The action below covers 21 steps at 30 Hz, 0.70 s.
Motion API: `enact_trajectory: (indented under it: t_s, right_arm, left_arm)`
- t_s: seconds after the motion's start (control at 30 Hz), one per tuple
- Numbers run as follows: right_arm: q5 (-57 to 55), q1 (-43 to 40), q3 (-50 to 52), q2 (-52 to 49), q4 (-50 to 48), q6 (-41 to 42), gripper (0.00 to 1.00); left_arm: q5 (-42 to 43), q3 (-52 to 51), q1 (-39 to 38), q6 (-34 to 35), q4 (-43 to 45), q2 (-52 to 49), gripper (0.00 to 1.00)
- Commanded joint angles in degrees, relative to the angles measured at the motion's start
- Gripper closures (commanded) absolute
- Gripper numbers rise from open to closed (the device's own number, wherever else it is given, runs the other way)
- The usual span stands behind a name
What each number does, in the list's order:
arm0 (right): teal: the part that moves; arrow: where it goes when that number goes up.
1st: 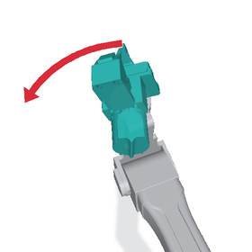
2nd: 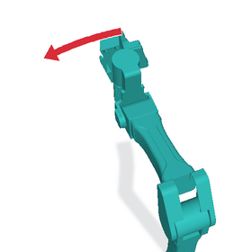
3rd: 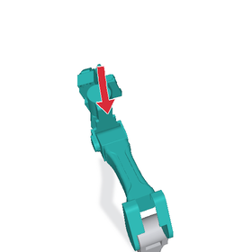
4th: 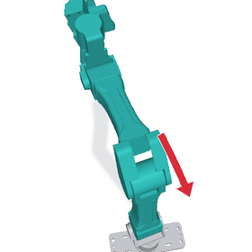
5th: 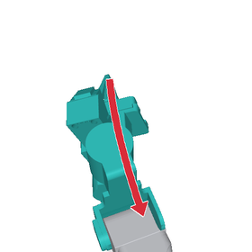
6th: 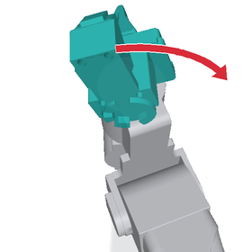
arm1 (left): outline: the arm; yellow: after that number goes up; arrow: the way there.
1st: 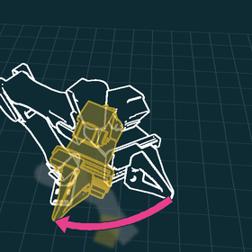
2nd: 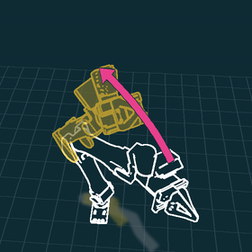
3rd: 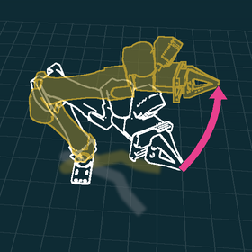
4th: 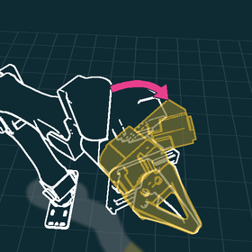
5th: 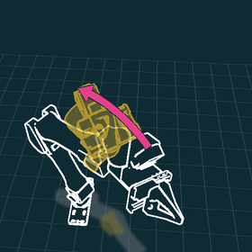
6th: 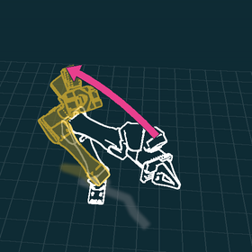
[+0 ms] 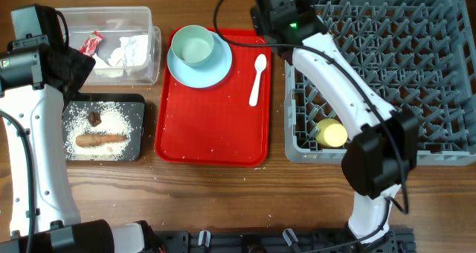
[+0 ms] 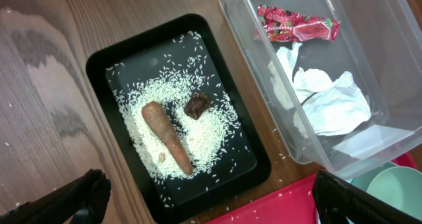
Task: Sort waste into correct bins and load items into the dishwasher rack
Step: 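Grasp the green bowl on the plate with right gripper, then carry the green bowl with right gripper and set it in the rack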
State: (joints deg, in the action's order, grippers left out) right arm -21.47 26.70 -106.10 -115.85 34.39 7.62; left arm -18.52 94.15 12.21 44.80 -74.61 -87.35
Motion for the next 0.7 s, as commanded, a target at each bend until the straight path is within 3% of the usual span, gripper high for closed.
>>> enact_trajectory:
  t_s: [0.0,0.2,0.3,0.33,0.47,0.57,0.67]
  right_arm:
    - [27.74,0.52,0.07,-3.52,-4.63,18.29,0.20]
    - [28.02,5.18,0.07,-14.51,-9.11,28.94,0.36]
    - [27.82,6.91,0.07,-18.27,-11.74,32.24,0.46]
    - [27.80,7.04,0.07,-19.63,-12.02,33.59,0.56]
    - [26.97,6.97,0.07,-20.15,-11.65,33.92,0.76]
    - [25.05,6.97,0.07,-20.24,-11.23,34.01,0.78]
    - [25.05,6.99,0.07,-20.24,-10.47,33.92,0.87]
  left_arm:
    - [0.04,0.59,-0.11,-0.92,0.00,0.02,0.00]
    - [0.04,0.59,-0.11,-0.92,-0.02,0.02,0.00]
    - [0.04,0.59,-0.11,-0.92,-0.02,0.02,0.00]
    - [0.04,0.59,-0.11,-0.92,-0.02,0.02,0.00]
    - [0.04,0.59,-0.11,-0.92,0.00,0.02,0.00]
    - [0.04,0.59,-0.11,-0.92,0.00,0.02,0.00]
    - [0.04,0.59,-0.11,-0.92,-0.02,0.02,0.00]
